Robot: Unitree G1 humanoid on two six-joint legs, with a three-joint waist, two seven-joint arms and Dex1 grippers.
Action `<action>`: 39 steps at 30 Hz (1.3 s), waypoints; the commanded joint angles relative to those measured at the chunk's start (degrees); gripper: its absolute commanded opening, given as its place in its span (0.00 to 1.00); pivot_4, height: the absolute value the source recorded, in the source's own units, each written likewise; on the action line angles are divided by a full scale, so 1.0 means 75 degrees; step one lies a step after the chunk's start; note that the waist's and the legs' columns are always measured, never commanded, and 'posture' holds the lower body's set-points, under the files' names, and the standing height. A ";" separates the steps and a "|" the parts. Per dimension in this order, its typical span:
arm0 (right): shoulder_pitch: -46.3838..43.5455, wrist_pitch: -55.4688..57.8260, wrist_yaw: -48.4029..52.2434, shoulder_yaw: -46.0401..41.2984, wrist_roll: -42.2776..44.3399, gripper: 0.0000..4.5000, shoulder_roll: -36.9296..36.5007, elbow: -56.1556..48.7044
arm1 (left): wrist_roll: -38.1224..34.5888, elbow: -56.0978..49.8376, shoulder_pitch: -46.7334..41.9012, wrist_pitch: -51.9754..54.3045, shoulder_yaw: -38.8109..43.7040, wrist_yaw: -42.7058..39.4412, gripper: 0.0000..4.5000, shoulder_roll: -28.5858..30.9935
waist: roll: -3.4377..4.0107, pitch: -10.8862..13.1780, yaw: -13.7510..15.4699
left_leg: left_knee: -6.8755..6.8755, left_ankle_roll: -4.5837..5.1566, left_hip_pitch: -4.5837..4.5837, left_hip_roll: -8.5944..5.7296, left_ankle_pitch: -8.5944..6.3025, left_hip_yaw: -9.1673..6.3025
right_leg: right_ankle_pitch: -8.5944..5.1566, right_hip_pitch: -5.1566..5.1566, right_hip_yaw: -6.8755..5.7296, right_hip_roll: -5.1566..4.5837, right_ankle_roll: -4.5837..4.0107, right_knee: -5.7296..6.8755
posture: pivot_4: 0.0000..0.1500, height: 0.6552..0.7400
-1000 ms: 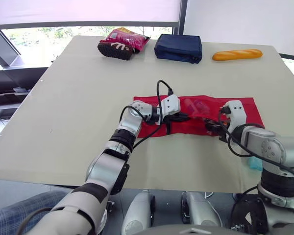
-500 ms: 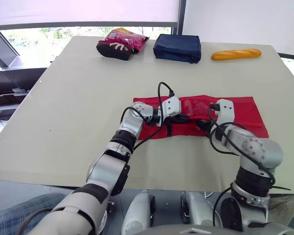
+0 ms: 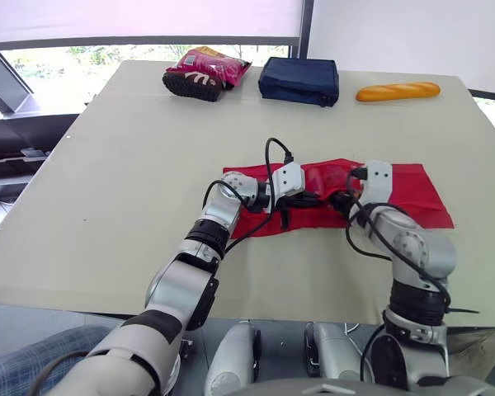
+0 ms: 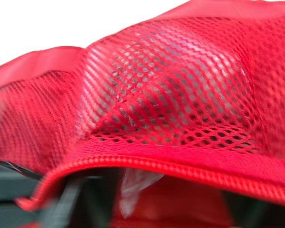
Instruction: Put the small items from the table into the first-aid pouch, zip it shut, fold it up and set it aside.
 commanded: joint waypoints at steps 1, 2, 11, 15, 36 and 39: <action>0.0077 0.0278 0.0262 0.0049 0.0374 0.88 -0.0259 -0.0862 | -0.0029 0.0008 -0.0179 -0.0160 -0.0021 -0.0001 0.00 -0.0013 | 0.0000 0.0000 0.0001 | 0.0000 0.0000 0.0000 0.0000 0.0000 0.0000 | 0.0000 0.0000 0.0000 0.0000 0.0000 0.0000 | 1.00 0.72; 0.0184 0.0452 0.0378 0.0057 0.0479 0.88 -0.0389 -0.1028 | -0.0025 0.0060 -0.0208 -0.0176 -0.0007 0.0012 0.00 0.0001 | 0.0000 0.0000 0.0002 | 0.0000 0.0000 0.0000 0.0000 0.0000 0.0000 | 0.0000 0.0000 0.0000 0.0000 0.0000 0.0000 | 1.00 0.72; 0.0951 0.1022 0.1424 0.0591 0.1119 0.88 -0.1987 -0.2171 | -0.0003 0.0323 -0.0329 -0.0296 0.0048 0.0081 0.00 0.0031 | 0.0000 0.0000 0.0007 | -0.0001 0.0000 0.0000 0.0001 0.0000 0.0000 | -0.0001 0.0001 0.0000 0.0001 0.0001 -0.0007 | 1.00 0.72; 0.1203 0.0772 0.1583 0.0796 0.1121 0.58 -0.2454 -0.2280 | 0.0007 0.0381 -0.0349 -0.0318 0.0048 0.0109 0.00 0.0013 | 0.0000 0.0000 0.0001 | -0.0001 0.0000 0.0000 0.0002 0.0000 0.0003 | -0.0001 0.0002 0.0001 0.0001 0.0001 -0.0013 | 1.00 0.72; 0.1160 -0.1557 0.1883 0.1755 0.0685 0.01 -0.2330 -0.1425 | -0.0011 0.0403 -0.0295 -0.0374 0.0072 0.0107 0.00 0.0009 | 0.0001 0.0001 0.0031 | -0.0004 0.0001 -0.0012 0.0001 -0.0001 -0.0012 | -0.0001 0.0001 -0.0010 0.0002 0.0001 -0.0023 | 1.00 0.72; 0.2263 -0.2317 0.2972 0.1557 0.1163 0.01 -0.3210 -0.2784 | 0.0014 0.0494 -0.0274 -0.0465 0.0096 0.0076 0.00 0.0194 | 0.0001 0.0001 0.0019 | -0.0005 0.0001 -0.0011 0.0001 -0.0001 -0.0008 | -0.0001 0.0002 -0.0007 0.0002 0.0001 -0.0024 | 1.00 0.72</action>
